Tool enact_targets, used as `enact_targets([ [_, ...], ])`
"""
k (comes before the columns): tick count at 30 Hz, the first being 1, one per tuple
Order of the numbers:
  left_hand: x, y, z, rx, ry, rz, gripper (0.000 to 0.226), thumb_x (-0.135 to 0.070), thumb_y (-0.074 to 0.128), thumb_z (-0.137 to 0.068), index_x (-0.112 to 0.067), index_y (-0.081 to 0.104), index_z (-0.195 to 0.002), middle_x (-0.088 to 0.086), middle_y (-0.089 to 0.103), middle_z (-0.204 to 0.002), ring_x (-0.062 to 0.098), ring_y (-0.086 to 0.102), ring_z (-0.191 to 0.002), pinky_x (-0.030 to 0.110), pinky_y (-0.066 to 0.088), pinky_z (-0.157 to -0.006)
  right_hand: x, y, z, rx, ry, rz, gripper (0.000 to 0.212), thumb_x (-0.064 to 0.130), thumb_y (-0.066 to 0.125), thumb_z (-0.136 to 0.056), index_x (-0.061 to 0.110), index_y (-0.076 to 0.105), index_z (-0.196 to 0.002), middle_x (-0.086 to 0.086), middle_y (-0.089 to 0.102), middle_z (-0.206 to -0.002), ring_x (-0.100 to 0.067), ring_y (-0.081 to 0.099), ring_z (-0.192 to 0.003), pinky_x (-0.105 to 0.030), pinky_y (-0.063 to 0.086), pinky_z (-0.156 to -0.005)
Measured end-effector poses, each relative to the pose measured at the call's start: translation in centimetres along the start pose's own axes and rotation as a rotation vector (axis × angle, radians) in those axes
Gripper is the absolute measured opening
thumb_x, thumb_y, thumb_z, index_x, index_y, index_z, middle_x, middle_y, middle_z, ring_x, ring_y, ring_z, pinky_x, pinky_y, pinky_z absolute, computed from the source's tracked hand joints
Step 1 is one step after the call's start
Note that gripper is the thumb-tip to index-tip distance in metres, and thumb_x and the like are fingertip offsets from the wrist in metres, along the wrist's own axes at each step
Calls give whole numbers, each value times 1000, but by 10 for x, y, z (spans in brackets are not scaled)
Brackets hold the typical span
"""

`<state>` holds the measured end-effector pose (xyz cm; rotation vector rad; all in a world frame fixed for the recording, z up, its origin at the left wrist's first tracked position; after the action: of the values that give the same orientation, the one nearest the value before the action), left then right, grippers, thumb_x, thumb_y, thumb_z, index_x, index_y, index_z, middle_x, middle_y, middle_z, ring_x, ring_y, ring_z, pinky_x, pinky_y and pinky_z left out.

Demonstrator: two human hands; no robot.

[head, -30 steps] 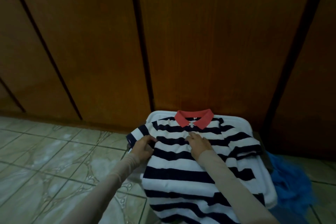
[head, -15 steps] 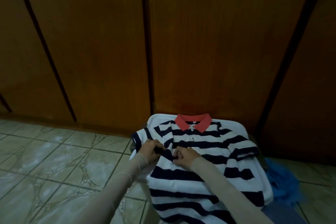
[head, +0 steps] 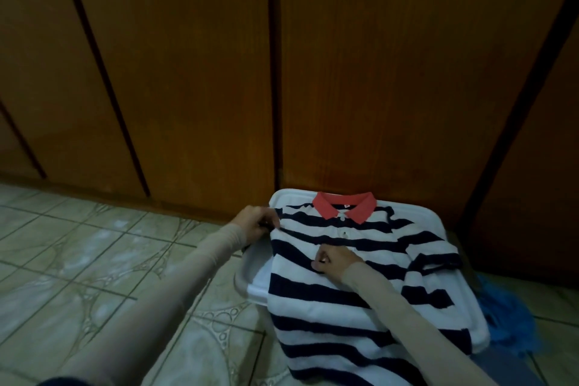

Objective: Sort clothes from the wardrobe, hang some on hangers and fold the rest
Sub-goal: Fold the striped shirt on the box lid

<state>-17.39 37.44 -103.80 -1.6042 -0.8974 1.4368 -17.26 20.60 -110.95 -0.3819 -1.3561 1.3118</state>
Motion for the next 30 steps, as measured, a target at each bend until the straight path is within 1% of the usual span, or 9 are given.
enact_targets([
  [3,-16,-12,-1,-25,47,95,20,-1,56,-87,-21,61,-87,0,64,-102,14,59,-99,35,49,-96,15,-8,1,-60,-9,-50,23,45,55,-87,22,54,-91,4,54,-90,-18,55,-92,-30,42,-80],
  [7,-51,-38,-16,-15,155,99,17,-1,59,-86,-12,70,-93,2,68,-101,12,62,-96,28,50,-92,35,-30,2,-171,-92,-302,23,43,61,-86,20,55,-86,4,54,-81,-15,53,-82,-28,42,-74],
  [12,-110,-56,-38,0,296,-57,21,-6,50,-93,-12,69,-102,4,62,-110,14,54,-100,27,43,-88,55,-84,20,-388,-231,-628,21,21,71,-82,15,53,-74,1,53,-66,-15,52,-67,-27,45,-70],
  [15,-150,-65,-51,5,331,-91,21,-9,47,-95,-9,66,-104,7,61,-111,18,54,-102,30,41,-89,49,-120,40,-561,-194,-557,30,34,74,-78,20,48,-69,2,52,-63,-12,49,-60,-20,39,-58],
  [18,-187,-83,-64,-40,352,-108,23,-17,47,-97,-7,64,-108,8,62,-112,17,53,-103,26,38,-87,36,-157,57,-724,-63,-391,32,49,69,-76,25,48,-72,4,58,-70,-16,56,-68,-26,40,-56],
  [21,-220,-101,-78,-104,368,-77,25,-19,48,-97,-5,63,-110,9,62,-112,18,54,-103,24,37,-84,23,-189,68,-811,54,-391,27,40,66,-79,18,58,-92,-5,66,-91,-26,61,-88,-29,44,-68],
  [23,-236,-112,-86,-143,364,-52,24,-18,48,-97,-4,63,-108,10,62,-110,21,56,-101,24,39,-81,19,-211,75,-862,82,-394,28,33,66,-80,15,60,-101,-7,67,-99,-28,61,-94,-28,43,-71],
  [27,-257,-139,-97,-253,343,-37,21,-15,46,-98,-5,62,-105,12,62,-105,21,56,-89,29,45,-74,15,-253,95,-988,86,-358,23,26,63,-84,15,61,-104,-6,69,-100,-27,62,-93,-28,44,-70],
  [30,-271,-162,-104,-325,325,-49,19,-15,44,-98,-7,61,-103,13,62,-103,23,57,-85,34,48,-75,22,-281,106,-1043,91,-207,23,26,61,-85,17,57,-106,-5,69,-99,-26,64,-91,-32,48,-74],
])
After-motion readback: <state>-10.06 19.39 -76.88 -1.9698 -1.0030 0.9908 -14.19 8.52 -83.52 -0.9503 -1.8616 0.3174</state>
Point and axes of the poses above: each hand's wrist, its own z-axis away from the middle knuckle, its own y-axis out of the palm, x = y × z, the point moved 10 cm from there along -z, towards the middle knuckle
